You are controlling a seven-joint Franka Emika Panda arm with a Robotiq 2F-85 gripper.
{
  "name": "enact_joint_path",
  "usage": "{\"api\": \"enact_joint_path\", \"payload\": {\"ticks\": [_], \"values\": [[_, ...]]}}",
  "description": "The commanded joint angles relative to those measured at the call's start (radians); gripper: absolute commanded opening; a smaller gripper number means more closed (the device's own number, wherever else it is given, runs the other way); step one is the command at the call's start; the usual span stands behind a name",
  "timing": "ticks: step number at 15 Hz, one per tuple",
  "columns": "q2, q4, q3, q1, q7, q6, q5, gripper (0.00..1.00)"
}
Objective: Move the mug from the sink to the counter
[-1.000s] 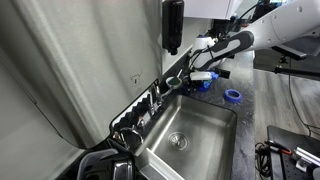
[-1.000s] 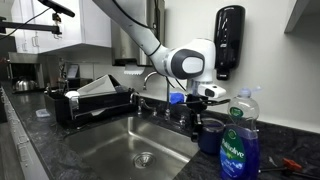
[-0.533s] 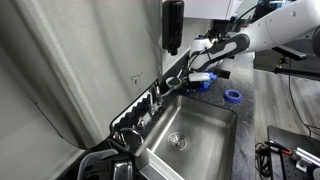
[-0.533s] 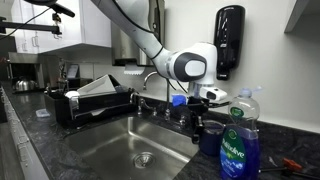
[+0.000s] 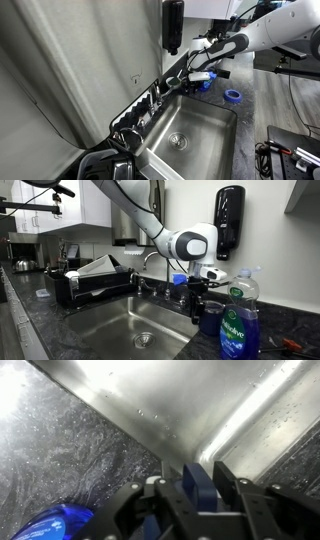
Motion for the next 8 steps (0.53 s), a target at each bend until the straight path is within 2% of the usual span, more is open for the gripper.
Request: {"api": "enact_joint_path", "payload": {"ticks": [1, 4, 8], "values": [[-0.028, -0.004, -0.020, 0.018, -0.021, -0.047, -0.033, 0.79], [-0.076, -0.044, -0.025, 0.035, -0.027, -0.050, -0.071, 0.99], [-0.171, -0.121, -0.015, 0.047, -0.064, -0.074, -0.101, 1.00]]}}
